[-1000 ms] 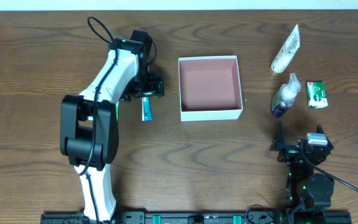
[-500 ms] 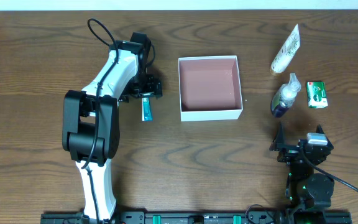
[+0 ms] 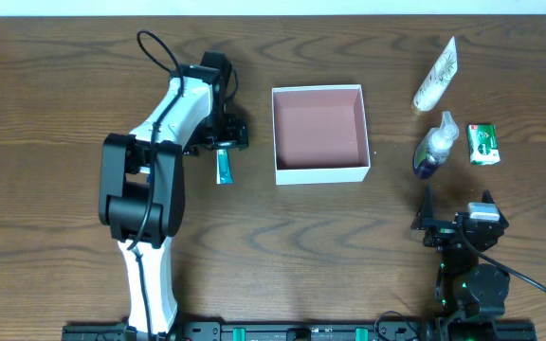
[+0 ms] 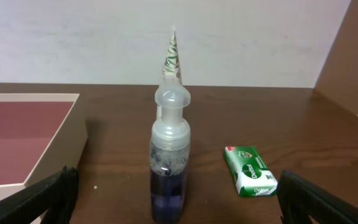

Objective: Pack container
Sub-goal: 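Reach the left gripper to the Colgate toothpaste tube and grasp it, then carry the toothpaste into the white box and lower it upright, then release the toothpaste, move left gripper to blue razor and grasp it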

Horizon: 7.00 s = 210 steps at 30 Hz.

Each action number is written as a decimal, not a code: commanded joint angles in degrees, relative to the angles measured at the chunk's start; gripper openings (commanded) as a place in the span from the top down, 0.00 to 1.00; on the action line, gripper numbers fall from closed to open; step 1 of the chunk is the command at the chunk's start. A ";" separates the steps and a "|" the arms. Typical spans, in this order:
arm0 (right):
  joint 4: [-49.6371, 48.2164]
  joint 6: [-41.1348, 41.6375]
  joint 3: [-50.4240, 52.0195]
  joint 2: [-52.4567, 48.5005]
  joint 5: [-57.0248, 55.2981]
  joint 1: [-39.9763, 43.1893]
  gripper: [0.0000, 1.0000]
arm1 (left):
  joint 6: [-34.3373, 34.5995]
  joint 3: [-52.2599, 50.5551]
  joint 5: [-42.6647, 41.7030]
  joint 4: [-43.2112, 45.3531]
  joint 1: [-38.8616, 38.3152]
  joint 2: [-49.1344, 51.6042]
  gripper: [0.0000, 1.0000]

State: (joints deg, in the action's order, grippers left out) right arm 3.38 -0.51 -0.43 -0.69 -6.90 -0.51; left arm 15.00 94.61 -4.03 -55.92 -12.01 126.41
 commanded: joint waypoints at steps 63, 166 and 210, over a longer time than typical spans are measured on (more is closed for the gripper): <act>0.26 -0.42 0.11 0.31 0.07 -0.63 0.01 | 13.22 35.26 -1.09 -13.51 -18.36 6.67 0.94; 0.24 -0.42 0.11 0.31 0.07 -0.63 0.01 | 6.08 13.33 5.40 -22.47 9.75 -4.02 0.60; 0.24 -0.42 0.11 0.31 0.07 -0.63 0.01 | -14.60 -1.60 2.40 -4.83 20.52 0.68 0.59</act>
State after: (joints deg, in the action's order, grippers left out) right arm 3.38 -0.54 -0.43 -0.69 -6.90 -0.51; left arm 1.41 93.38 -0.95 -60.93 8.25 125.49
